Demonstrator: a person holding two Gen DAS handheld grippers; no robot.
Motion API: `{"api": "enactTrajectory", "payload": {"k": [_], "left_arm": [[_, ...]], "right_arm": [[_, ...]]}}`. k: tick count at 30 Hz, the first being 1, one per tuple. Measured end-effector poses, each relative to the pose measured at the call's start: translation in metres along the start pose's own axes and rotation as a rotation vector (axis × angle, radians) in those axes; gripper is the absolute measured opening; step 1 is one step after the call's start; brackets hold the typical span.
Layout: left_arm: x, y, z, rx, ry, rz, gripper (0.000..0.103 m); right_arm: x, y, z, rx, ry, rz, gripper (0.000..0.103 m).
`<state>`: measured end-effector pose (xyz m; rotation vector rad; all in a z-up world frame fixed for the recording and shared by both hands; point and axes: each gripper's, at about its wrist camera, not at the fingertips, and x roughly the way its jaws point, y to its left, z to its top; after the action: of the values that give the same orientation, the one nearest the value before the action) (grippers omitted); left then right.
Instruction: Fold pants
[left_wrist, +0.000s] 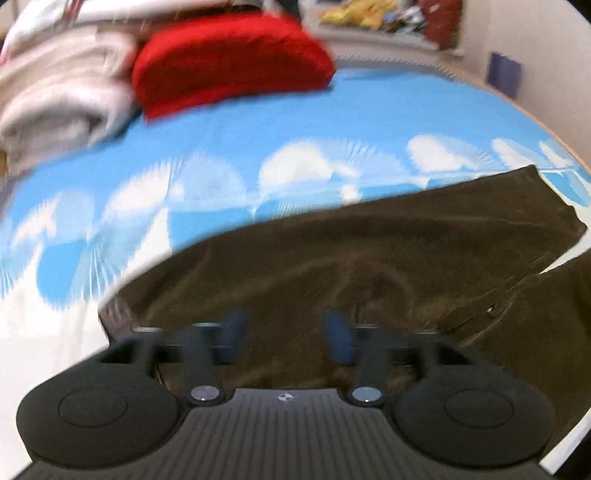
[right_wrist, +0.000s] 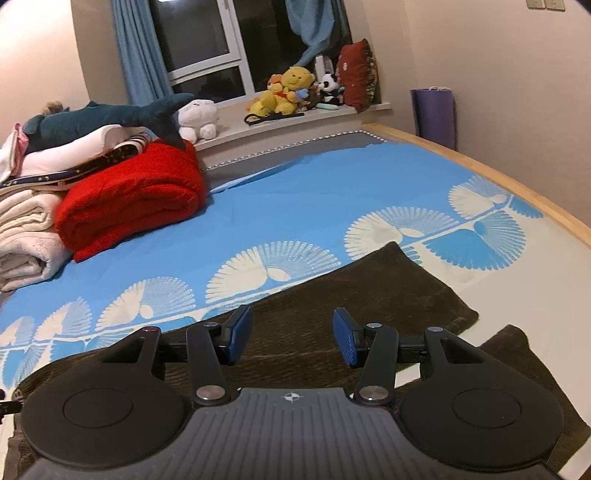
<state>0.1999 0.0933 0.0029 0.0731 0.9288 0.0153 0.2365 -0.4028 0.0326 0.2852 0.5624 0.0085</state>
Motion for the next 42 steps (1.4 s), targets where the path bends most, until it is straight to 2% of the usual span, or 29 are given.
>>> {"api": "enactTrajectory", "payload": {"k": [1, 3, 5, 7, 9, 11, 13, 15, 18, 20, 22, 24, 27, 28, 32, 33, 37, 39, 42], "left_arm": [[0.008, 0.004, 0.000, -0.033, 0.059, 0.003, 0.003], [0.024, 0.012, 0.003, -0.073, 0.168, 0.035, 0.002], [0.031, 0.022, 0.014, -0.105, 0.180, 0.066, 0.002], [0.032, 0.040, 0.037, -0.200, 0.141, 0.063, 0.002], [0.031, 0.057, 0.056, -0.291, 0.077, 0.049, 0.003], [0.031, 0.072, 0.065, -0.357, -0.021, 0.047, 0.004], [0.040, 0.081, 0.059, -0.390, -0.113, 0.065, 0.008], [0.071, 0.086, 0.053, -0.388, -0.017, 0.094, 0.008], [0.092, 0.091, 0.060, -0.377, -0.025, 0.120, 0.008], [0.098, 0.093, 0.068, -0.357, -0.059, 0.130, 0.016], [0.108, 0.096, 0.072, -0.332, -0.080, 0.132, 0.042], [0.119, 0.097, 0.076, -0.288, -0.092, 0.141, 0.050], [0.142, 0.100, 0.080, -0.252, -0.054, 0.095, 0.072], [0.149, 0.100, 0.079, -0.235, -0.042, 0.079, 0.073], [0.171, 0.090, 0.071, -0.096, 0.001, 0.069, 0.072], [0.175, 0.088, 0.068, -0.071, 0.015, 0.055, 0.069], [0.174, 0.078, 0.061, 0.026, 0.010, 0.040, 0.026], [0.164, 0.071, 0.060, 0.088, 0.001, 0.070, 0.021], [0.141, 0.065, 0.058, 0.118, -0.025, 0.070, 0.017]], "right_arm": [[0.000, 0.000, 0.001, 0.002, 0.001, 0.010, 0.051], [0.000, -0.001, 0.002, 0.013, 0.006, 0.023, 0.051], [0.001, -0.002, 0.003, 0.024, 0.021, 0.034, 0.047], [0.003, -0.001, 0.003, 0.021, 0.047, 0.041, 0.032], [0.004, 0.000, 0.002, 0.012, 0.062, 0.046, 0.011], [0.005, 0.000, 0.002, 0.007, 0.072, 0.055, 0.004], [0.006, -0.001, 0.002, 0.015, 0.082, 0.061, 0.004], [0.006, -0.001, 0.000, 0.020, 0.095, 0.065, 0.004], [0.009, 0.004, 0.000, -0.006, 0.107, 0.076, 0.005], [0.010, 0.009, 0.001, -0.034, 0.108, 0.084, 0.005], [0.013, 0.013, 0.002, -0.048, 0.110, 0.090, 0.005], [0.018, 0.015, 0.003, -0.053, 0.118, 0.096, 0.006], [0.026, 0.016, 0.006, -0.072, 0.128, 0.095, 0.006], [0.030, 0.016, 0.007, -0.080, 0.130, 0.090, 0.006], [0.040, 0.012, 0.011, -0.081, 0.144, 0.080, 0.006], [0.042, 0.010, 0.012, -0.077, 0.146, 0.077, 0.006], [0.047, 0.010, 0.010, -0.079, 0.159, 0.075, 0.006], [0.046, 0.011, 0.009, -0.093, 0.161, 0.072, 0.006], [0.046, 0.012, 0.007, -0.116, 0.165, 0.056, 0.006]]}}
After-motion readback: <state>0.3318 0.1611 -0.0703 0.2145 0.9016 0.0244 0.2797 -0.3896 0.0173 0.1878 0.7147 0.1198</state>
